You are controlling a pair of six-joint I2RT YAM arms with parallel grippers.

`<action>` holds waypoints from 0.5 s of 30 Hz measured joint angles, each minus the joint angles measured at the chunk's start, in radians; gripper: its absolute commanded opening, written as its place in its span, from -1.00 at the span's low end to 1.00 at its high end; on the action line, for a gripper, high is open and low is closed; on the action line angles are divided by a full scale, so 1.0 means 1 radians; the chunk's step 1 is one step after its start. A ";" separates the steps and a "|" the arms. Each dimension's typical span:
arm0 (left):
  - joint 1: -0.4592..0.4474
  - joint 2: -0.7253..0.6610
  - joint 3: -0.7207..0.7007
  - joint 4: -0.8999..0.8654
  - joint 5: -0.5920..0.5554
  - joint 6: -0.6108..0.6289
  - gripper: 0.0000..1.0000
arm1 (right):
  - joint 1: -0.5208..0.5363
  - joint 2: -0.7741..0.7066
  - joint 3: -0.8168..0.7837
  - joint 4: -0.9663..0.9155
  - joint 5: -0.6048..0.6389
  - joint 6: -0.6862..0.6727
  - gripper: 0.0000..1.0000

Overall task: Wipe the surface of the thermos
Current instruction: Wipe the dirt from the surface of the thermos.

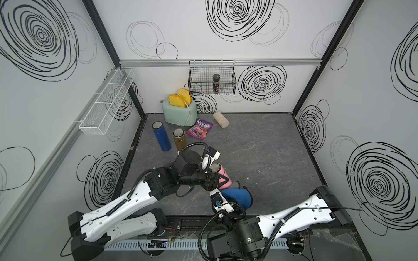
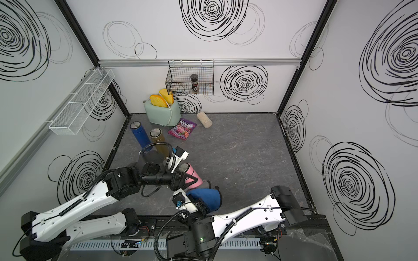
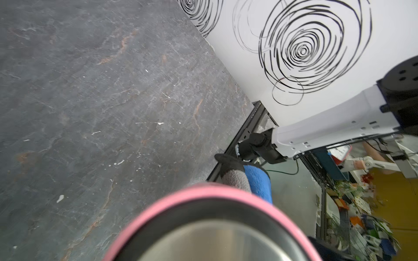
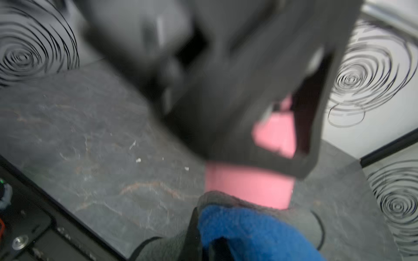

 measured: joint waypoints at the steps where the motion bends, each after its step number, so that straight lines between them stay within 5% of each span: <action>1: 0.002 0.000 -0.002 0.005 -0.006 0.002 -1.00 | 0.006 -0.003 -0.042 0.015 -0.026 0.009 -1.00; 5: 0.002 0.000 -0.009 0.015 -0.003 0.003 -1.00 | 0.011 -0.003 -0.080 0.056 -0.096 -0.011 -1.00; 12: -0.020 0.008 -0.009 0.015 0.039 -0.006 -1.00 | -0.037 0.039 0.286 0.172 -0.069 -0.355 -1.00; 15: -0.023 0.002 -0.009 0.021 0.043 -0.011 -1.00 | -0.052 0.040 0.309 0.230 -0.077 -0.437 -1.00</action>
